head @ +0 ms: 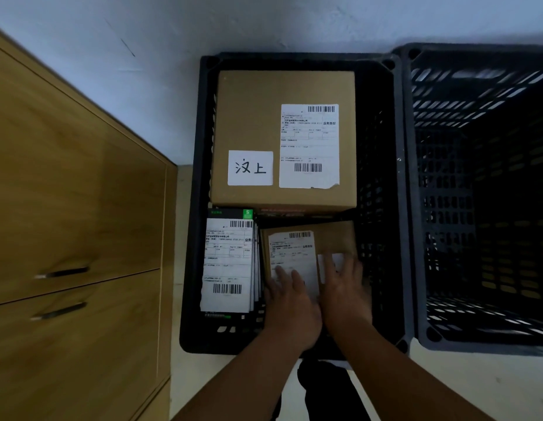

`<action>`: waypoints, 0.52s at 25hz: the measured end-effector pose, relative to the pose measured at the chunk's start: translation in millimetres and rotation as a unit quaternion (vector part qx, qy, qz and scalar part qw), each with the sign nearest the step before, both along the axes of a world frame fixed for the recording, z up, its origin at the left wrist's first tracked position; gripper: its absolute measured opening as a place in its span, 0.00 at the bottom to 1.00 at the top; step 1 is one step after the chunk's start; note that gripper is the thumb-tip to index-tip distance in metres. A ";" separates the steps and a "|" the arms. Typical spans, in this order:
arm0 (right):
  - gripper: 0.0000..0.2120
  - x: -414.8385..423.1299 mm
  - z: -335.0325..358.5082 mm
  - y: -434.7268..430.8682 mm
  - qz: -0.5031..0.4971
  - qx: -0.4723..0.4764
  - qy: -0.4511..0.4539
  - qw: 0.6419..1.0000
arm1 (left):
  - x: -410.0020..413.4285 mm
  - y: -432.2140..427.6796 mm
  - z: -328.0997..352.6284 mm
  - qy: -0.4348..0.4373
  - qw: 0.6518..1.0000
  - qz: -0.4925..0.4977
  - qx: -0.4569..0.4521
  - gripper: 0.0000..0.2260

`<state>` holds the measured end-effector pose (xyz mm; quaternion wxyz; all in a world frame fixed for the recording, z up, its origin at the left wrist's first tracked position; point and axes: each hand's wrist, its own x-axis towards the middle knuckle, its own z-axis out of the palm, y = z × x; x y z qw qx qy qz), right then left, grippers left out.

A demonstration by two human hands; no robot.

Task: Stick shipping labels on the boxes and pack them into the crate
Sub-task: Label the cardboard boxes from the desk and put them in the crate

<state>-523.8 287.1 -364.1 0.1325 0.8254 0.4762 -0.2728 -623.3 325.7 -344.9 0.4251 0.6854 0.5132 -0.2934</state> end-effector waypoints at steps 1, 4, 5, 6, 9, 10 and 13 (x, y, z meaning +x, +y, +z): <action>0.48 3.7 -1.8 -0.5 0.028 -0.004 0.004 1.000 | -1.1 -0.4 -0.7 -0.006 1.000 -0.003 -0.002 0.33; 0.61 16.0 -9.9 3.8 0.160 -0.027 0.009 0.987 | -3.5 -1.0 -4.2 -0.041 0.999 -0.018 0.006 0.34; 0.62 18.7 -13.2 5.4 0.198 -0.025 0.008 0.980 | -4.0 -1.5 -5.3 -0.049 0.999 -0.018 0.017 0.35; 0.63 20.0 -15.7 6.8 0.222 -0.013 0.006 0.975 | -5.0 -2.7 -6.4 -0.052 0.998 -0.008 0.030 0.37; 0.56 18.8 -22.2 11.5 0.246 0.047 0.025 0.968 | -9.3 -2.5 -8.4 -0.049 0.997 0.049 0.043 0.39; 0.53 17.9 -24.1 12.0 0.245 0.069 0.025 0.967 | -10.9 -1.4 -10.1 -0.050 0.996 0.061 0.046 0.39; 0.51 16.2 -26.9 9.8 0.225 0.074 0.004 0.972 | -11.5 0.3 -15.7 -0.046 0.996 0.058 0.056 0.38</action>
